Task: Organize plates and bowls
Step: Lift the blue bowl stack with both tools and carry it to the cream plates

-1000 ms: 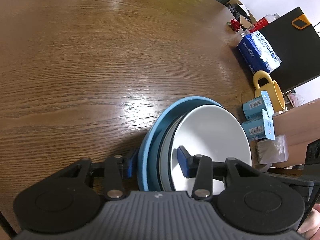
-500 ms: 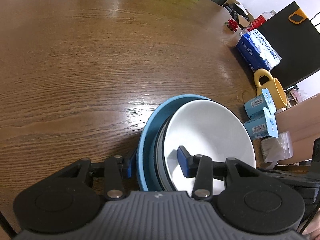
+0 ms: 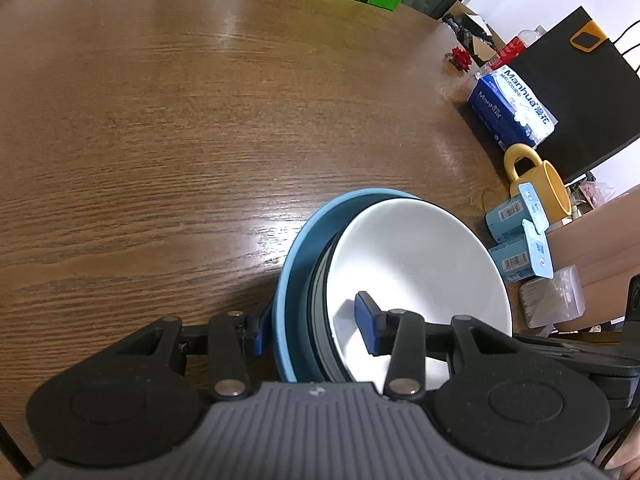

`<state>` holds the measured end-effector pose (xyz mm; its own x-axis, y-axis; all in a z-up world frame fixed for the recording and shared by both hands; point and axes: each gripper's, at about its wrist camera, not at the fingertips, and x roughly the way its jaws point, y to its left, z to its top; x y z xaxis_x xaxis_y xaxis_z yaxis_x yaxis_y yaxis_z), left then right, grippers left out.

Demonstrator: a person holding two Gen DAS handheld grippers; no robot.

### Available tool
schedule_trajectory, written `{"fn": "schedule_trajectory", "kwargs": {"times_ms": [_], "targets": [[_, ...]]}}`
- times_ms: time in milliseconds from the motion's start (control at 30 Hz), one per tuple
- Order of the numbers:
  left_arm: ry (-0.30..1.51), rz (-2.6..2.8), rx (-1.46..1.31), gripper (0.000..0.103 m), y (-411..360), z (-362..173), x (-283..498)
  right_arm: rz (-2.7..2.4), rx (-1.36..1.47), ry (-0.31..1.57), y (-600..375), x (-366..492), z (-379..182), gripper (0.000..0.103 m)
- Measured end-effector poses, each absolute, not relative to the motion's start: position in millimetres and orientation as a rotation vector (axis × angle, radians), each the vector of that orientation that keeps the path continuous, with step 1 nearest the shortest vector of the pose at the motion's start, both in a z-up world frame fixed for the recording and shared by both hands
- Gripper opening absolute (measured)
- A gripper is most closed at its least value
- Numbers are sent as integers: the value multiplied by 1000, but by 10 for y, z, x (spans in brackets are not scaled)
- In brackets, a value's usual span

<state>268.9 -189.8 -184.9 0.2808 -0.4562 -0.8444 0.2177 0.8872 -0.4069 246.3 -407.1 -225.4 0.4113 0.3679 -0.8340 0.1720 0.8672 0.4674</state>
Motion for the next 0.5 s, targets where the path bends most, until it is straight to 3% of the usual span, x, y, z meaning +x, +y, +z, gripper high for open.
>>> {"fn": "schedule_trajectory", "kwargs": {"times_ms": [500], "targets": [[1151, -431, -250, 42, -1712, -1672, 2605, 174, 497, 1111, -3932, 2460, -2075, 48]]}}
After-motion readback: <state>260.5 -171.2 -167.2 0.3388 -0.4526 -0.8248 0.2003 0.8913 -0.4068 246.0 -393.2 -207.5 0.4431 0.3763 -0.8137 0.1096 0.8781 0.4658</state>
